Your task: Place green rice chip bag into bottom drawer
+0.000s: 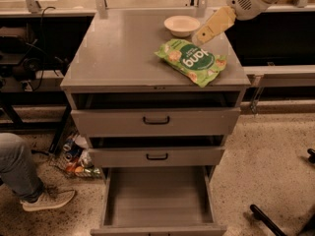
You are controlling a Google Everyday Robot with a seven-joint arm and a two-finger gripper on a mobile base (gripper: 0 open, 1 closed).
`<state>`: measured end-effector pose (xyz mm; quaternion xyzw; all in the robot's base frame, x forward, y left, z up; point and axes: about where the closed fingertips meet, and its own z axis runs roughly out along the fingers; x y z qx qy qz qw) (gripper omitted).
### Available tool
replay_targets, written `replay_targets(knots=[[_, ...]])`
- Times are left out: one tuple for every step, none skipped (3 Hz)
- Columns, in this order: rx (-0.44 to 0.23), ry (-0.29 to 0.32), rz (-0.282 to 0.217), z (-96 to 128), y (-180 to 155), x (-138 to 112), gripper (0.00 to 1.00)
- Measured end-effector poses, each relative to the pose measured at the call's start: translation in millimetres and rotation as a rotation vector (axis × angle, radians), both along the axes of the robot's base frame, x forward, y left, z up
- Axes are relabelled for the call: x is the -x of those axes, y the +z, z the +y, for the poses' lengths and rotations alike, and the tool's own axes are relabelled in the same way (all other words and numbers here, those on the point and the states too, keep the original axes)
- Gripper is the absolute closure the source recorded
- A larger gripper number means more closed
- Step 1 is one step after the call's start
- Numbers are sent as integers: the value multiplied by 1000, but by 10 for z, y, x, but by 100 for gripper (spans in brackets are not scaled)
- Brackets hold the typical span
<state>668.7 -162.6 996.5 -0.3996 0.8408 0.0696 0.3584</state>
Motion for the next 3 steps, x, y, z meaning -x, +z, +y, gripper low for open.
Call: replay_targets(knots=[[35,5,-1,194,-117,-99,0],[58,36,2,604,-361,-337,0],[50,42,21,872,-593,-573,0]])
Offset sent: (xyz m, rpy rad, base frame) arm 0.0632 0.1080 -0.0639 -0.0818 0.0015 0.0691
